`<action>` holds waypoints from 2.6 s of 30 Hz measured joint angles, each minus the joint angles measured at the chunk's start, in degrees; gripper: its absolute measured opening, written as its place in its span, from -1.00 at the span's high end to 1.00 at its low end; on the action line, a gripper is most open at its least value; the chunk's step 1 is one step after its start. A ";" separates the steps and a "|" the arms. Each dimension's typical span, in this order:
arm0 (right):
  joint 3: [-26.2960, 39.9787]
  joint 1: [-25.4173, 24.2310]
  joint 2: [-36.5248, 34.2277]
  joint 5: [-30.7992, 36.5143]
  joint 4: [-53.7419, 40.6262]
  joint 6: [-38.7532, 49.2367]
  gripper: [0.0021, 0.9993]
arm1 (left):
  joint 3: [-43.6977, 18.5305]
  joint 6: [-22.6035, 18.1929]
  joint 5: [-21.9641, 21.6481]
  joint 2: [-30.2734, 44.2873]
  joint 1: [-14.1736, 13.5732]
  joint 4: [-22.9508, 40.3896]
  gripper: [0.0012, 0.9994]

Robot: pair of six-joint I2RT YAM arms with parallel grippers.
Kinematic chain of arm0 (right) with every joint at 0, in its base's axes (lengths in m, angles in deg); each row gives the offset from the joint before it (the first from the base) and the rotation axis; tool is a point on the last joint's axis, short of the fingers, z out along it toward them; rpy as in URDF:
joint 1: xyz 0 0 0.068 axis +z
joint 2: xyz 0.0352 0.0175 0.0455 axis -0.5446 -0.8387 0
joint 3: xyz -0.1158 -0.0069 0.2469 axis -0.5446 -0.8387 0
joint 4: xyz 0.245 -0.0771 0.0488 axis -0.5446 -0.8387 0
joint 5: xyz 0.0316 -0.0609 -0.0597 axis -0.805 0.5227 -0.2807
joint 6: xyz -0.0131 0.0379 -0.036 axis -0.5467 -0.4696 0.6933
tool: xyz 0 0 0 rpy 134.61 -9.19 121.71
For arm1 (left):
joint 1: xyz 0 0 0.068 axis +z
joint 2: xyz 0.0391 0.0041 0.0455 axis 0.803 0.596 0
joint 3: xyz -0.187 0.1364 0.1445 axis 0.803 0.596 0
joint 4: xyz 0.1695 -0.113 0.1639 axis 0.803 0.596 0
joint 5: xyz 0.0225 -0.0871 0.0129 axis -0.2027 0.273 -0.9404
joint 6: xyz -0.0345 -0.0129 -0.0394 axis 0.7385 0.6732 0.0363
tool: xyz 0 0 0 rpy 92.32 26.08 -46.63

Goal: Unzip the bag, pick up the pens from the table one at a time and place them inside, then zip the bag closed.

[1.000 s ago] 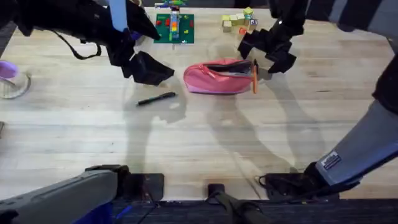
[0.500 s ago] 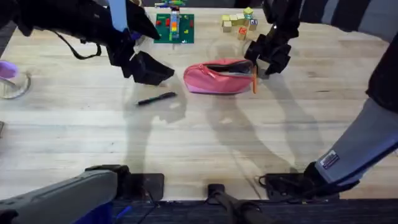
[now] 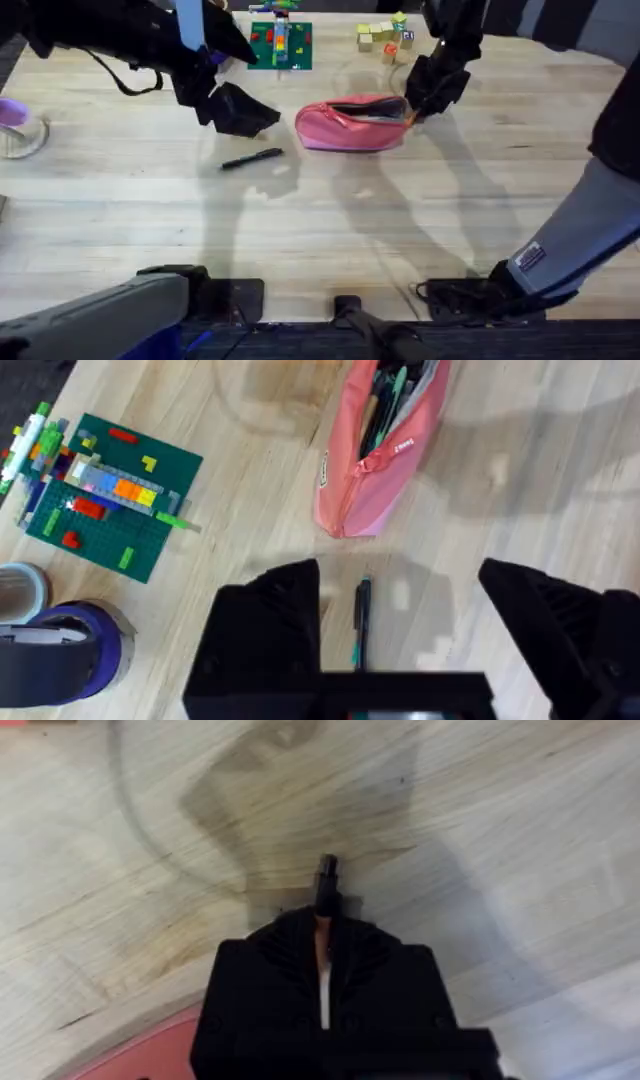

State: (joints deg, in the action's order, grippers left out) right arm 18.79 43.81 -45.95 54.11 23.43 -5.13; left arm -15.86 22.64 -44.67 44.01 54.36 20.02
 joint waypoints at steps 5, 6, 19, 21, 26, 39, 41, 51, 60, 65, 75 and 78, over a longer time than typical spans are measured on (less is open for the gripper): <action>0.52 0.00 0.11 3.18 -3.20 0.37 0.93 | 0.00 0.00 0.00 0.00 0.00 0.00 -0.99; 0.66 0.00 0.35 4.07 -3.93 0.37 0.93 | 0.00 0.00 0.00 0.00 0.00 0.00 -0.99; 3.91 0.43 18.21 8.04 -6.65 -2.35 0.94 | 0.00 0.00 0.00 0.00 0.00 0.00 -0.99; 4.04 0.95 20.30 8.11 -8.04 -5.23 0.94 | 0.00 0.00 0.00 0.00 0.00 0.00 -0.99; 4.04 2.80 22.05 8.04 -13.39 -17.25 0.94 | 0.00 0.00 0.00 0.00 0.00 0.02 -0.99; 4.04 8.26 22.01 7.67 -14.44 -30.89 0.93 | 0.00 0.00 0.00 0.00 0.00 0.04 -0.99; 4.04 9.19 21.99 7.66 -12.48 -31.56 0.94 | 0.00 0.00 0.00 0.00 0.00 0.04 -0.99; 4.04 11.23 21.51 7.62 -12.22 -40.52 0.94 | 0.00 0.00 0.00 0.01 0.00 0.04 -0.99; 4.04 14.34 18.69 7.58 -11.95 -46.71 0.94 | 0.00 0.00 0.00 0.00 0.00 0.04 -0.99; 4.04 15.68 16.51 7.60 -11.92 -47.86 0.94 | 0.00 0.00 0.00 0.00 0.00 0.04 -0.99; 4.04 16.31 15.74 7.60 -12.10 -53.13 0.94 | 0.00 0.00 -0.01 0.00 0.00 0.04 -0.99; 3.76 16.31 15.74 7.58 -12.09 -55.64 0.94 | 0.00 0.00 0.00 0.00 0.00 0.04 -0.99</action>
State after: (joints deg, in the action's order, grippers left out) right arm 22.55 60.11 -30.21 61.69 11.34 -60.78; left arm -15.86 22.64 -44.67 44.01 54.36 20.07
